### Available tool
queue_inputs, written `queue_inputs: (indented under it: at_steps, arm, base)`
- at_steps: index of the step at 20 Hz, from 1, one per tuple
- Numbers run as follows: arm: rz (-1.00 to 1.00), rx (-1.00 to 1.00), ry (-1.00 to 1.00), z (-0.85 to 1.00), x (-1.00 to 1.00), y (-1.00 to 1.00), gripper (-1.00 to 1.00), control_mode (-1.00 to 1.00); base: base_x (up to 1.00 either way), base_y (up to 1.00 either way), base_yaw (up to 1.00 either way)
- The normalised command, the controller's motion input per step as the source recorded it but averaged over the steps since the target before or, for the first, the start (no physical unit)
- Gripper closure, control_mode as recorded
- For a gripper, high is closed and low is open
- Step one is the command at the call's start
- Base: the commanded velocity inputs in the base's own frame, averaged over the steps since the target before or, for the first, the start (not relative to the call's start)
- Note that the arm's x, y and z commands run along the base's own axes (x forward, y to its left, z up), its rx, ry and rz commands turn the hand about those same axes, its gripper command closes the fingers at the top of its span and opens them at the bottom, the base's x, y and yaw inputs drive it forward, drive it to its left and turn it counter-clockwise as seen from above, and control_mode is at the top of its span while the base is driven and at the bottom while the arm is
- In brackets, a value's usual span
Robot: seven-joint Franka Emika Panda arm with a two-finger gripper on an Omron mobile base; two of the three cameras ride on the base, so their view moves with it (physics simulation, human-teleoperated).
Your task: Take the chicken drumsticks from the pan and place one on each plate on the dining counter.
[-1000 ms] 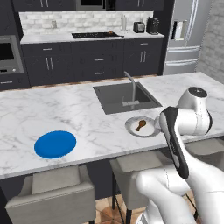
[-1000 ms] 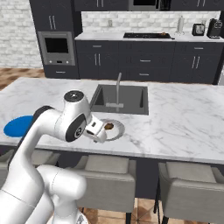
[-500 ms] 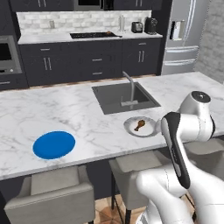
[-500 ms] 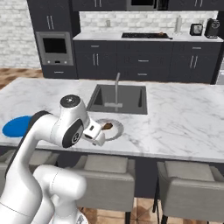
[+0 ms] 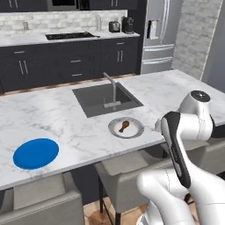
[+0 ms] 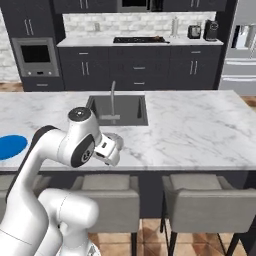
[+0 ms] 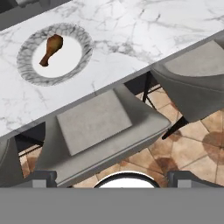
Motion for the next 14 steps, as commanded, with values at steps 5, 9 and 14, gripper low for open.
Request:
queue_inputs:
  at_steps: [5, 9, 14]
  arm:
    - [0.0, 0.0, 0.0, 0.0, 0.0, 0.0, -1.0, 1.0]
    - [0.0, 0.0, 0.0, 0.0, 0.0, 0.0, -1.0, 1.0]
    - [0.0, 0.0, 0.0, 0.0, 0.0, 0.0, -1.0, 1.0]
  base:
    - [0.38, -0.79, -0.09]
    - [0.47, -0.85, 0.0]
    - [0.34, -0.97, -0.01]
